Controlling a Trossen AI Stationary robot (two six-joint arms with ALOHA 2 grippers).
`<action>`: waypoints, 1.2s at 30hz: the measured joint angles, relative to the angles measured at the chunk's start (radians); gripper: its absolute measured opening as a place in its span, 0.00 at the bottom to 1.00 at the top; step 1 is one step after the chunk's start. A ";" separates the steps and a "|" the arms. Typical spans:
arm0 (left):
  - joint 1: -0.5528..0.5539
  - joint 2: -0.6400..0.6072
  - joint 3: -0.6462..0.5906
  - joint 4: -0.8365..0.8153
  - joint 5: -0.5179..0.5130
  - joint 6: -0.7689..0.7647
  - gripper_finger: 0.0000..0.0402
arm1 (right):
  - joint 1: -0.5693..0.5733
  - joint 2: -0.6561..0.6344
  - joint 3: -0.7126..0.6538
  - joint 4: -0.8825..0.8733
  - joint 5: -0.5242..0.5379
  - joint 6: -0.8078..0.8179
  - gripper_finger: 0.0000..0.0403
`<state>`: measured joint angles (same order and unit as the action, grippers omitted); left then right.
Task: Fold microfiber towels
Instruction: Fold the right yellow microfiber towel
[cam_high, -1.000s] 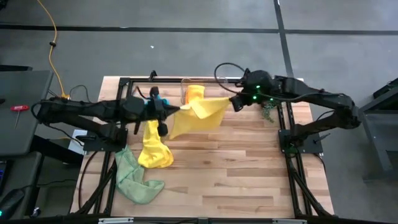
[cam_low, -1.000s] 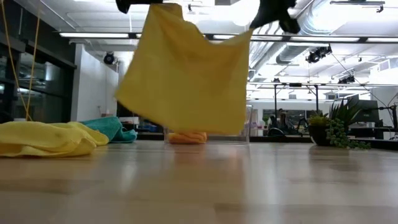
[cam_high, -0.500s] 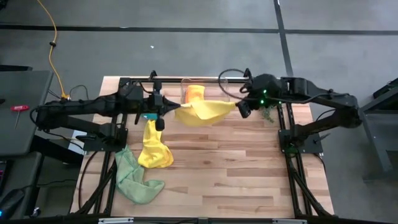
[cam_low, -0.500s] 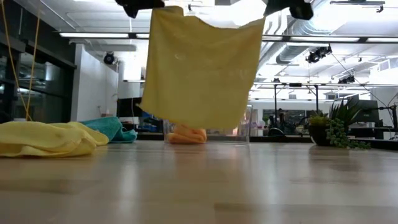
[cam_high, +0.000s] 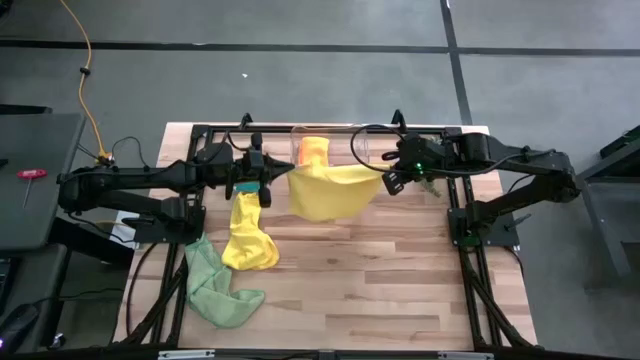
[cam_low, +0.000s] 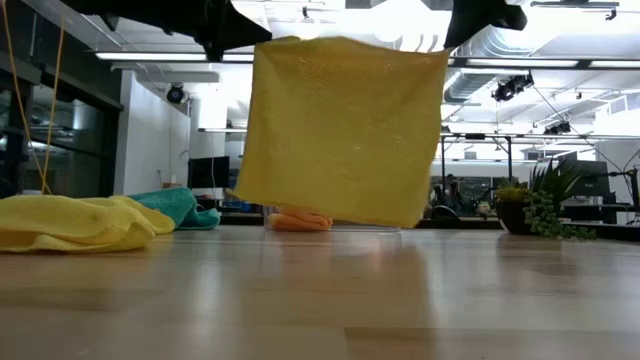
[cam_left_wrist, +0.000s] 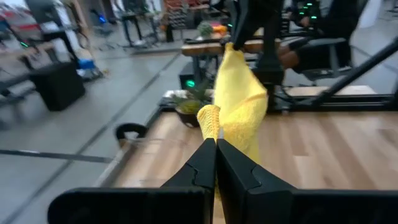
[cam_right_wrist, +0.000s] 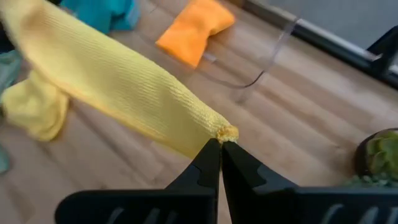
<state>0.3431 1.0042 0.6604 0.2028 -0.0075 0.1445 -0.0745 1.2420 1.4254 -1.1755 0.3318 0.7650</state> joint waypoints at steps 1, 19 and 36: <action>0.016 0.000 0.000 0.005 0.001 0.014 0.00 | -0.008 0.002 0.000 0.000 0.014 -0.010 0.00; -0.044 0.004 -0.160 0.055 0.010 -0.190 0.00 | 0.127 0.119 0.000 -0.023 -0.038 0.088 0.00; -0.501 0.045 -0.344 0.172 -0.389 -0.635 0.00 | 0.380 0.443 0.000 -0.054 -0.319 0.293 0.00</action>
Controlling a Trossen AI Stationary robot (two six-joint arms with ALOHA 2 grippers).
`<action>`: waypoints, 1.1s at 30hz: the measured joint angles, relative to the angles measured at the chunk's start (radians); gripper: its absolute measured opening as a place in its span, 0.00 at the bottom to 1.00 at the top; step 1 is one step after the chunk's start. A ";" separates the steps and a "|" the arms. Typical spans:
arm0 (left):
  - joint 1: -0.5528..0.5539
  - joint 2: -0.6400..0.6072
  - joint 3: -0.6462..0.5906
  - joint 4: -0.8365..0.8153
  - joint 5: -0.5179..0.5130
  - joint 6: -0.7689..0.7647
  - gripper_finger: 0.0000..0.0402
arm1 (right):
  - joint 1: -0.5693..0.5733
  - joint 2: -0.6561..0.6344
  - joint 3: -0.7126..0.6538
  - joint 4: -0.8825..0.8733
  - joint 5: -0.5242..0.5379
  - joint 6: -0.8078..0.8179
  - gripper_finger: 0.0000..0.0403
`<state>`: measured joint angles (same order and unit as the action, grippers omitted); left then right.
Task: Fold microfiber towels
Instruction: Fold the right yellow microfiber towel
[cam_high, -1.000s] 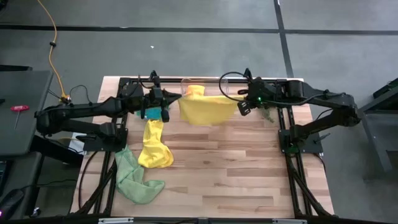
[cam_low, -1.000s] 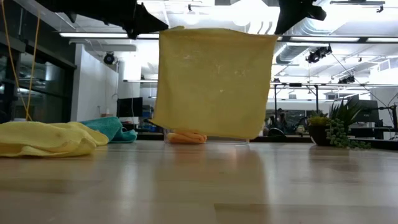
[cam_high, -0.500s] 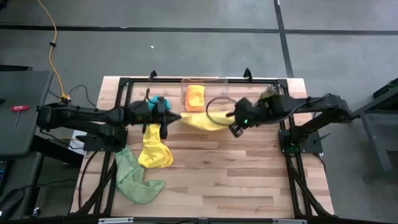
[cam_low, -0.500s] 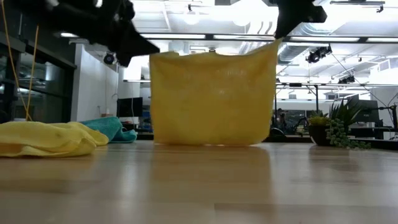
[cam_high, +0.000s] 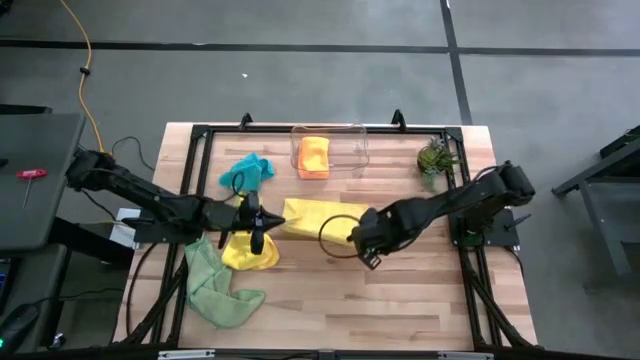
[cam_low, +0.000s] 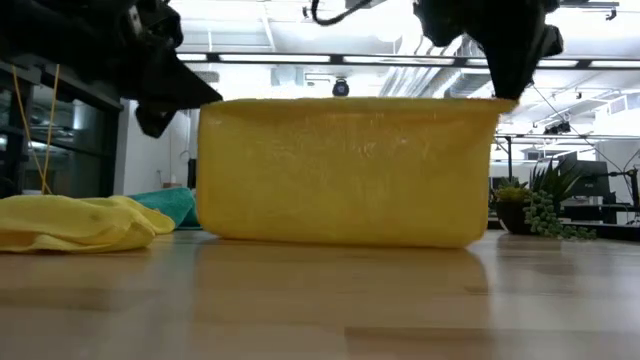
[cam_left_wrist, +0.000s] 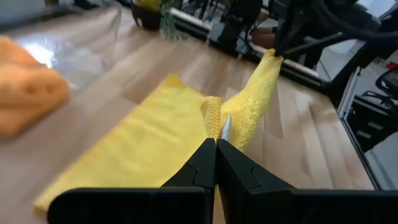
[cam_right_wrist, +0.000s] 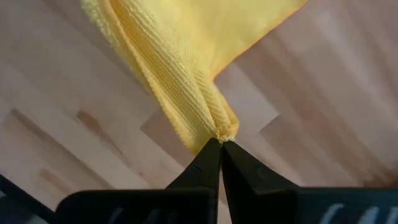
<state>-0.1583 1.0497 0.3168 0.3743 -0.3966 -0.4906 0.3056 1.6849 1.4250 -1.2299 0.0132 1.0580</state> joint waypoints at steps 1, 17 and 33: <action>-0.021 0.015 0.000 0.006 -0.021 -0.018 0.00 | 0.007 0.018 0.000 0.005 -0.011 0.000 0.00; -0.167 0.447 0.001 0.445 -0.111 -0.310 0.00 | 0.062 0.033 -0.192 0.087 -0.174 -0.045 0.00; -0.160 0.426 0.001 0.478 -0.294 -0.348 0.00 | -0.212 -0.134 -0.318 0.319 -0.127 -0.134 0.00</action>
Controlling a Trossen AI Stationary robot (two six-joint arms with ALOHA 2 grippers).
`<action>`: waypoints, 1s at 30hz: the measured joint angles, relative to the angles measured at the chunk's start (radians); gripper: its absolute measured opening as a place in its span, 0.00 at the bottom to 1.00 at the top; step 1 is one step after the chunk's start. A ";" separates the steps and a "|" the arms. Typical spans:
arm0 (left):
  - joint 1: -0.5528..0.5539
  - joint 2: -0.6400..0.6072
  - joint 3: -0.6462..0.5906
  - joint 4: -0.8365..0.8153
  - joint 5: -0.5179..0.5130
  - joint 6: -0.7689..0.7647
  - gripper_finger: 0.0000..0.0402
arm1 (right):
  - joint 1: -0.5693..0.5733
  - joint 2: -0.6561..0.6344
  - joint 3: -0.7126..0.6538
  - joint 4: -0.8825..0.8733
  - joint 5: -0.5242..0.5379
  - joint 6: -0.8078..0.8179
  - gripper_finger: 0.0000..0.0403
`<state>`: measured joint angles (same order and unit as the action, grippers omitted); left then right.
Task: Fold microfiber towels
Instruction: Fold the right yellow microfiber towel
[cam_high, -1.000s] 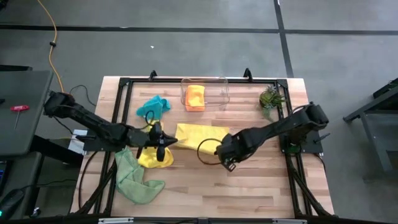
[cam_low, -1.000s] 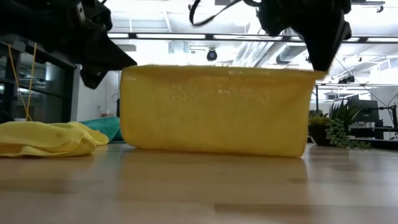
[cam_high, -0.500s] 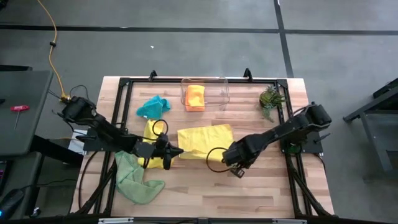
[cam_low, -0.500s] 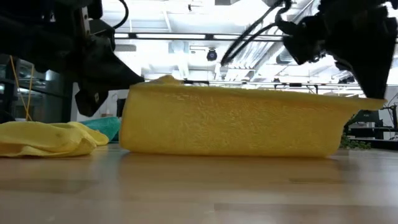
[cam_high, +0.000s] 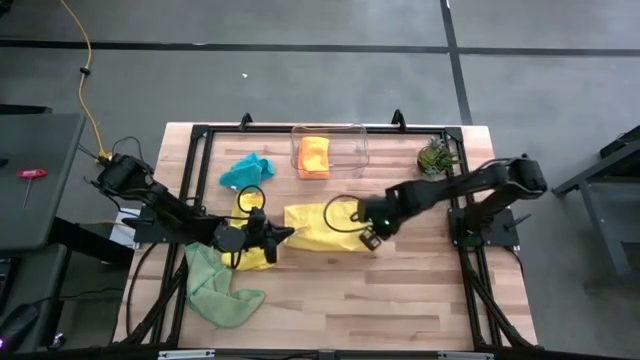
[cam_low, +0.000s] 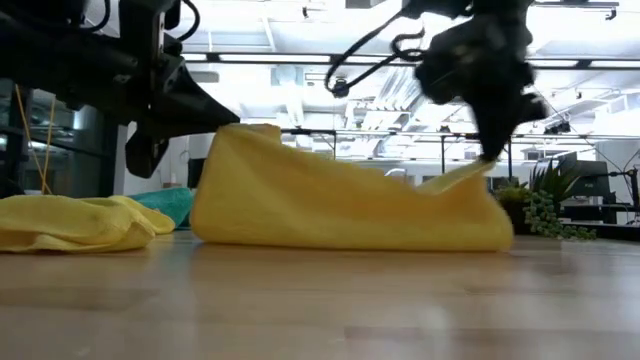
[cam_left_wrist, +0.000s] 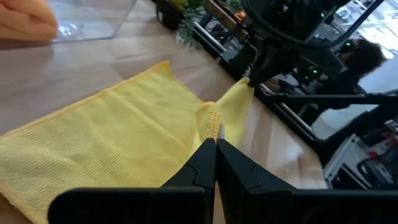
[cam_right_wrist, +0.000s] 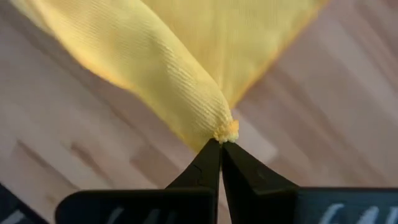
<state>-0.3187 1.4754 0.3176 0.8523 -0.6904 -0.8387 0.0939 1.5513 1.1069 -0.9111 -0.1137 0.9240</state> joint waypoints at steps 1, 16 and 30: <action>0.000 0.000 0.000 -0.003 -0.017 0.000 0.00 | -0.017 0.008 0.000 0.023 0.003 -0.016 0.00; -0.050 0.000 0.000 -0.230 -0.341 -0.319 0.00 | -0.213 0.020 0.000 0.087 0.076 -0.043 0.00; 0.017 0.000 0.000 -0.325 -0.284 -0.314 0.00 | -0.202 0.020 -0.108 0.165 0.053 0.126 0.00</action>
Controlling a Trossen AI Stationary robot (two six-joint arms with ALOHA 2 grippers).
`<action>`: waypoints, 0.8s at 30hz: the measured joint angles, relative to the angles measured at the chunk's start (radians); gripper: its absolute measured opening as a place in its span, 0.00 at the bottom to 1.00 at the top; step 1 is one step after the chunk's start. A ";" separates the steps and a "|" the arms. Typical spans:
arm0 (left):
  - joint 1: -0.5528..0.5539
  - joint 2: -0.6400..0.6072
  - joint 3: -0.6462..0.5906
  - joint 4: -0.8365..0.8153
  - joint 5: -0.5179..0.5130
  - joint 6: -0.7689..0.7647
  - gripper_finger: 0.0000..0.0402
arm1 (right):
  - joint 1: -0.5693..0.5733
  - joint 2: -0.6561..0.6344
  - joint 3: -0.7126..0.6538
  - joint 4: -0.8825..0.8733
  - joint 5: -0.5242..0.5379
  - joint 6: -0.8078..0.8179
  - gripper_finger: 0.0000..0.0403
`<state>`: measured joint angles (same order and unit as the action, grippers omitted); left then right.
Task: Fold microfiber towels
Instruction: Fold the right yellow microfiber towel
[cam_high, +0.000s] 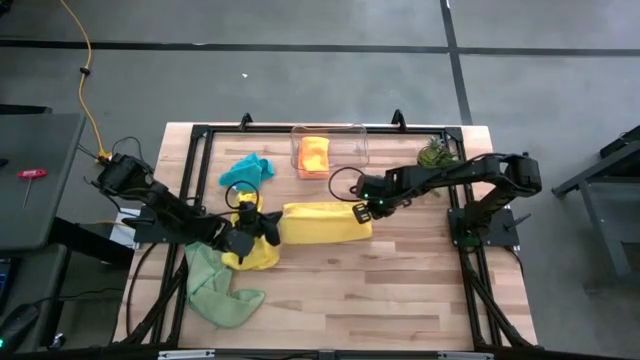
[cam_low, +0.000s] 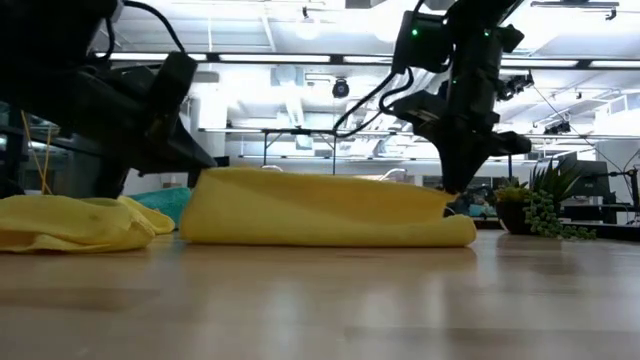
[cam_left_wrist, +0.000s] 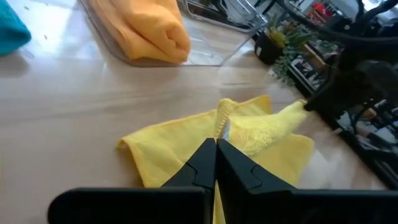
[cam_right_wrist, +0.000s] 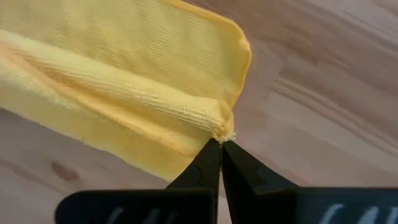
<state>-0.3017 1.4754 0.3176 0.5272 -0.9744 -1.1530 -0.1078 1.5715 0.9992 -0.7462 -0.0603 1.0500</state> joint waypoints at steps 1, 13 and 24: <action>0.006 0.000 0.000 0.000 0.004 0.012 0.00 | 0.000 0.000 0.000 0.012 0.000 0.001 0.00; 0.095 0.000 0.000 -0.009 0.112 0.109 0.00 | 0.004 0.000 0.000 0.033 0.002 0.052 0.01; 0.142 0.000 0.000 -0.011 0.170 0.186 0.06 | 0.003 -0.018 0.000 0.022 0.011 0.014 0.35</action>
<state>-0.1593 1.4754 0.3176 0.5159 -0.8040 -0.9667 -0.1047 1.5532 0.9993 -0.7242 -0.0497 1.0640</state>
